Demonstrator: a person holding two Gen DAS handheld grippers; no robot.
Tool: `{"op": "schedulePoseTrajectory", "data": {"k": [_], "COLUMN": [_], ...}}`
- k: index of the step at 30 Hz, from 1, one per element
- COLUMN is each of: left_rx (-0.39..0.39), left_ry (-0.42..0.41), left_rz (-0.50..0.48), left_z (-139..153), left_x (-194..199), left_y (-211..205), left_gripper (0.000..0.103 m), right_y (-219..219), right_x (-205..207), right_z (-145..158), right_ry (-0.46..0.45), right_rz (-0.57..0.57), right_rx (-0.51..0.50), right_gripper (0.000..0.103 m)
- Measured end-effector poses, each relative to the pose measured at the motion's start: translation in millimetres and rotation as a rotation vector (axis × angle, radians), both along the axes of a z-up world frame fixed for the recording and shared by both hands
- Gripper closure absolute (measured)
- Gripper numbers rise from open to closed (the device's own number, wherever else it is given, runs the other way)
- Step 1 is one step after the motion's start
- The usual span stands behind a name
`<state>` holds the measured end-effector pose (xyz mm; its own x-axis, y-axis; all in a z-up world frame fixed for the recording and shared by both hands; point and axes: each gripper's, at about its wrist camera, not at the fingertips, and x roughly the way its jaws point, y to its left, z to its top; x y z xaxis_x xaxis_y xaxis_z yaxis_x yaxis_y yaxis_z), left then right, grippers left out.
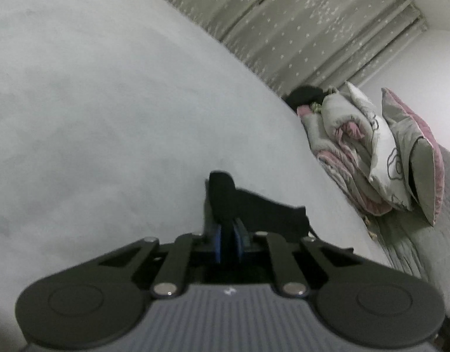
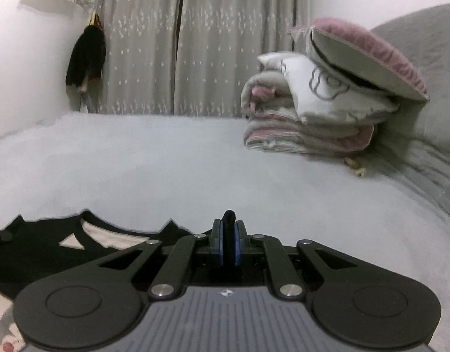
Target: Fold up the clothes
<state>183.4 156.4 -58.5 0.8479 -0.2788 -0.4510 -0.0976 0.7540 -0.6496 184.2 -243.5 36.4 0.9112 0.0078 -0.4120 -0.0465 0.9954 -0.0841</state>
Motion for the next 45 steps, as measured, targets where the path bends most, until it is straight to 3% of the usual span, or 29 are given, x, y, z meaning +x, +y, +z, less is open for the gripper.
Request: {"op": "schedulePoseTrajectory", "data": {"k": [3, 6, 10, 13, 14, 16, 18, 23, 28, 32, 45], "left_rx": [-0.001, 0.038, 0.124, 0.125, 0.115, 0.102, 0.091, 0.068, 0.176, 0.202, 0.365], "left_ry": [-0.117, -0.151, -0.045, 0.008, 0.006, 0.007, 0.031, 0.119, 0.151, 0.152, 0.151], "left_rz": [0.016, 0.027, 0.026, 0.021, 0.022, 0.027, 0.022, -0.052, -0.144, -0.193, -0.244], "left_z": [9, 13, 8, 5, 5, 7, 10, 19, 23, 26, 36], "left_x": [-11, -14, 0, 6, 6, 5, 4, -13, -21, -27, -35], "left_y": [0, -6, -17, -17, -15, -12, -8, 10, 3, 0, -23], "left_gripper": [0.096, 0.096, 0.095, 0.087, 0.079, 0.073, 0.072, 0.064, 0.068, 0.081, 0.083], "right_y": [-3, -7, -10, -11, -11, -12, -13, -18, -24, -19, -28], "right_x": [-5, -5, 18, 41, 43, 37, 32, 13, 1, 6, 3], "right_z": [-3, -2, -17, -47, -53, -50, -47, -30, -31, -56, -57], "right_ry": [-0.015, -0.036, 0.045, 0.167, 0.177, 0.158, 0.146, 0.162, 0.187, 0.21, 0.202], "right_rz": [-0.016, -0.031, -0.04, -0.056, -0.067, -0.083, -0.093, -0.072, -0.045, -0.026, -0.035], "right_rx": [0.004, 0.01, -0.005, -0.032, -0.043, -0.04, -0.028, 0.08, 0.208, 0.17, 0.219], "right_gripper": [0.094, 0.094, 0.094, 0.093, 0.093, 0.083, 0.073, 0.073, 0.072, 0.071, 0.067]}}
